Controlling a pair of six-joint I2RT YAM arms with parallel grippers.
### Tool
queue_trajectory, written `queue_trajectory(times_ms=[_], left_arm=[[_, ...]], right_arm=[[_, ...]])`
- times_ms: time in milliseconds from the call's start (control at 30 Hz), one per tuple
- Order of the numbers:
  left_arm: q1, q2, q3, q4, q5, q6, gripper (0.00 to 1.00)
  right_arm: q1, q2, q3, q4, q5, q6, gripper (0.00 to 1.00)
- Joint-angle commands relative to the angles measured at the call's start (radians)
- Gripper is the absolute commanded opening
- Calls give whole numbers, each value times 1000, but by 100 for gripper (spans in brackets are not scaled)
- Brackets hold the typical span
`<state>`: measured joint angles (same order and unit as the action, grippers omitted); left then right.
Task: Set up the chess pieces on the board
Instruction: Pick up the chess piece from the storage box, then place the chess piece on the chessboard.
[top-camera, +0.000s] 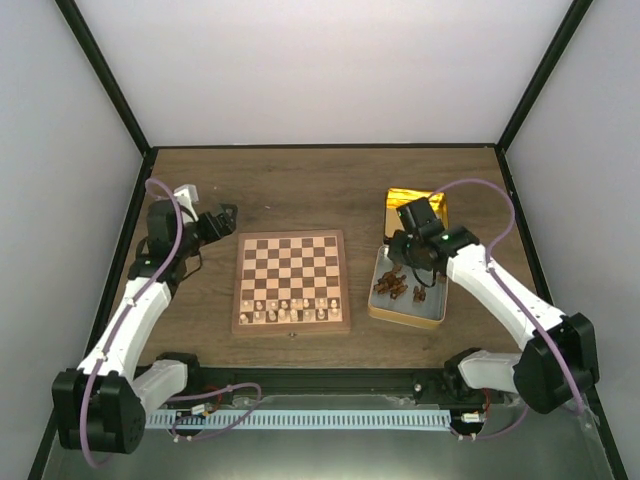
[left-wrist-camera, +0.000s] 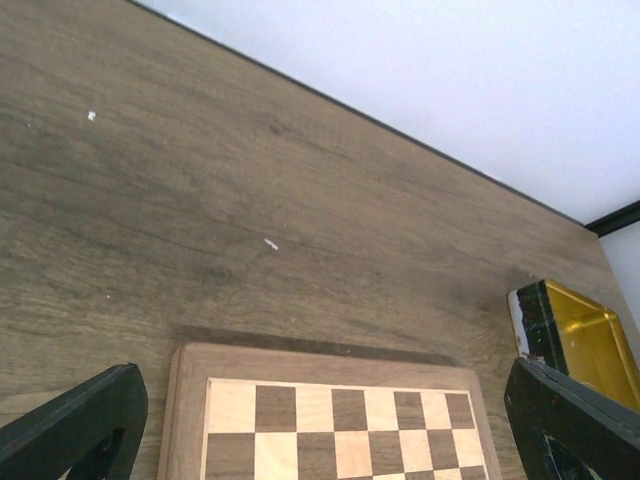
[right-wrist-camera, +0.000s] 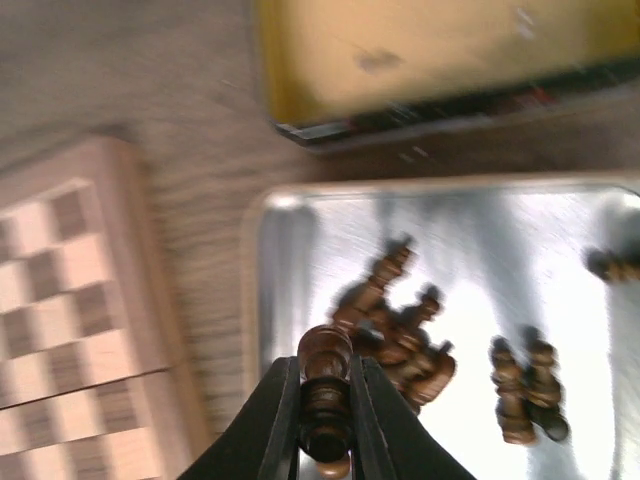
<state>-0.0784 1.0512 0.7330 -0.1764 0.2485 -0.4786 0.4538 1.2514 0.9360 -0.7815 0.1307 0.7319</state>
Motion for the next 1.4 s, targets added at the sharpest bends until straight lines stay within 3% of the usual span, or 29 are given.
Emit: queue_trajectory(times_ms=[0,200,400,700,900,1133,1367], left_arm=[[-3,-57,-15,-7,-21,9,100],[-3,-83,-46,13,26,-14,100],[-23,-58,-111,112,241,-81,100],[-182,95,-148,265,277,-210,92],[-262,115,-239,504,242,-261,88],[-286,34,-376,821,148,-264,87],[-302,24,-499,1280,145,-110,83]], right_arm=[[10,-14,113,19,-111,-84,4],[34,9,128,85,-144,-77,3],[72,70,139,191,-220,-60,3],[163,274,249,382,-353,3,4],[191,343,284,591,-483,169,4],[250,371,368,671,-505,238,4],[281,329,388,728,-540,317,4]])
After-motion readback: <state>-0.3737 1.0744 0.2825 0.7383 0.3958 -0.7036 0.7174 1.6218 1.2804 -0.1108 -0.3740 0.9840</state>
